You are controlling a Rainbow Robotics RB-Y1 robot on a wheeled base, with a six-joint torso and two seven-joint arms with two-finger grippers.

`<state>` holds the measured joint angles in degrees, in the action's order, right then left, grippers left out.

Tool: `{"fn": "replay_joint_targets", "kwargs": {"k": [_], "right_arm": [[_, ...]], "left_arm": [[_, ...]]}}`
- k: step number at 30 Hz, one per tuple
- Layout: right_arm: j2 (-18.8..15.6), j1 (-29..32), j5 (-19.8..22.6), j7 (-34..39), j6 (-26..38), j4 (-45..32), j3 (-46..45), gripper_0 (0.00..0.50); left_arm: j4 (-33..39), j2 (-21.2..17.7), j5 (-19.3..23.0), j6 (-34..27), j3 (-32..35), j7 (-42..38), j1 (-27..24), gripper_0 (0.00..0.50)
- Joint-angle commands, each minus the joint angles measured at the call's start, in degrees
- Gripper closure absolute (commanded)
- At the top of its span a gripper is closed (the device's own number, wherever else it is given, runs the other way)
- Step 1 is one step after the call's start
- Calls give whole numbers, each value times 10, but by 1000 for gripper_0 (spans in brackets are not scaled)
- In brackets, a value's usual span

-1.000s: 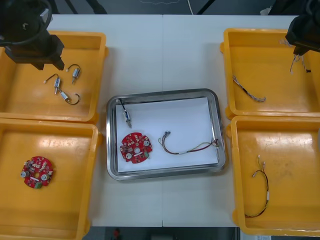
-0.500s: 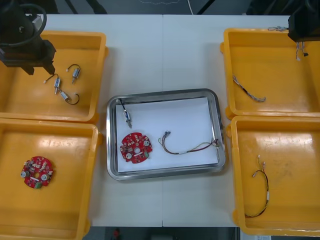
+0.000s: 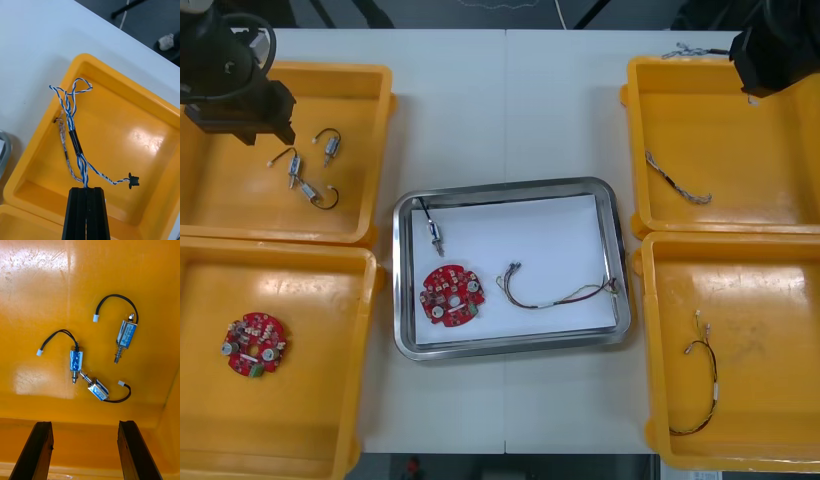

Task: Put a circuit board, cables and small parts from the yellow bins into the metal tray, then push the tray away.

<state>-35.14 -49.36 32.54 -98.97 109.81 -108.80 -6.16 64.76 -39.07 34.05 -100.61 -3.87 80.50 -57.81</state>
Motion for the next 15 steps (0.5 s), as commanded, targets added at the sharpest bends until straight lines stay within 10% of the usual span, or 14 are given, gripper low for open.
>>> {"fn": "replay_joint_targets", "kwargs": {"k": [1, 15], "right_arm": [[-22, 25, 61, -44, 2, -58, 6, 500], [-4, 27, 151, -43, 2, -123, 113, 500]], "left_arm": [[-15, -12, 3, 36, -11, 61, -33, 0], [-67, 0, 0, 108, -35, 70, -33, 0]]}}
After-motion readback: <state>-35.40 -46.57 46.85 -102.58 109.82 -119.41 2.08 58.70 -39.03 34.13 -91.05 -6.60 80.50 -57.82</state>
